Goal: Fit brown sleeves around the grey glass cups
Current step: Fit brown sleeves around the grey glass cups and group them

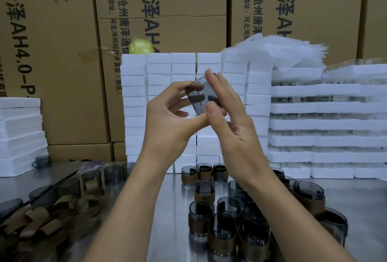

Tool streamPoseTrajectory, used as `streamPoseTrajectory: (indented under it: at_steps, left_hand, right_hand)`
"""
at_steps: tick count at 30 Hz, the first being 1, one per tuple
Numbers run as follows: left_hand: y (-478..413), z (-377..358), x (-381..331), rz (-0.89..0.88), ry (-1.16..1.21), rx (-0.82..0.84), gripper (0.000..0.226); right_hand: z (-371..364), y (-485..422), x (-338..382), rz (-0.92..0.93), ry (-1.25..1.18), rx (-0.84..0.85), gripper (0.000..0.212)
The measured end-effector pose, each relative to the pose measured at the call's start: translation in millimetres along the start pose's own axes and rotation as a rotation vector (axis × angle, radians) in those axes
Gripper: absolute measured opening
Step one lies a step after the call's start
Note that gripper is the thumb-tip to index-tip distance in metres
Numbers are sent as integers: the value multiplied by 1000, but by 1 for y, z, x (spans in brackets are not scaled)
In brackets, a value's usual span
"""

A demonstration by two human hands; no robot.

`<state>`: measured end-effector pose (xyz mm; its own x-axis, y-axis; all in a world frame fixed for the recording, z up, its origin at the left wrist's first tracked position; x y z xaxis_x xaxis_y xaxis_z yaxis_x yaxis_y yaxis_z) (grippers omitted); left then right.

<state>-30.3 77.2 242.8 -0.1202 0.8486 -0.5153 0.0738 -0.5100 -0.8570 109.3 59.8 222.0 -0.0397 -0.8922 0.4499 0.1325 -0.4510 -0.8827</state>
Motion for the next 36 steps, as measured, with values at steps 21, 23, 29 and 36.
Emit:
streamPoseTrajectory:
  at_steps: [21,23,29,36]
  left_hand:
    - [2,-23,0,192,290,253,49]
    - [3,-29,3,208,251,158,44]
    - [14,-48,8,187,139,-42,49]
    - [29,-66,-3,17,118,-40,36]
  right_hand:
    - [-2,-5,-16,-501,-770,-4,40]
    - [5,-5,-19,-484,-676,-36,41]
    - [16,-2,-23,-427,-416,-278,39]
    - [24,0,-21,-495,-482,-360,34]
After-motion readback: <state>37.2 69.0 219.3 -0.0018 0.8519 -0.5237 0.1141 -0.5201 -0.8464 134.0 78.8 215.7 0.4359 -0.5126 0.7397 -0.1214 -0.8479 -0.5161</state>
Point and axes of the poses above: each hand's wrist, its own y-axis away from the middle knuckle, its own z-axis out of the back of the hand, x = y × z, the point moved 5 cm from there along -y, towards the middle knuckle, and after that the axes turned 1 degree about -y, right-handed, at the moved point
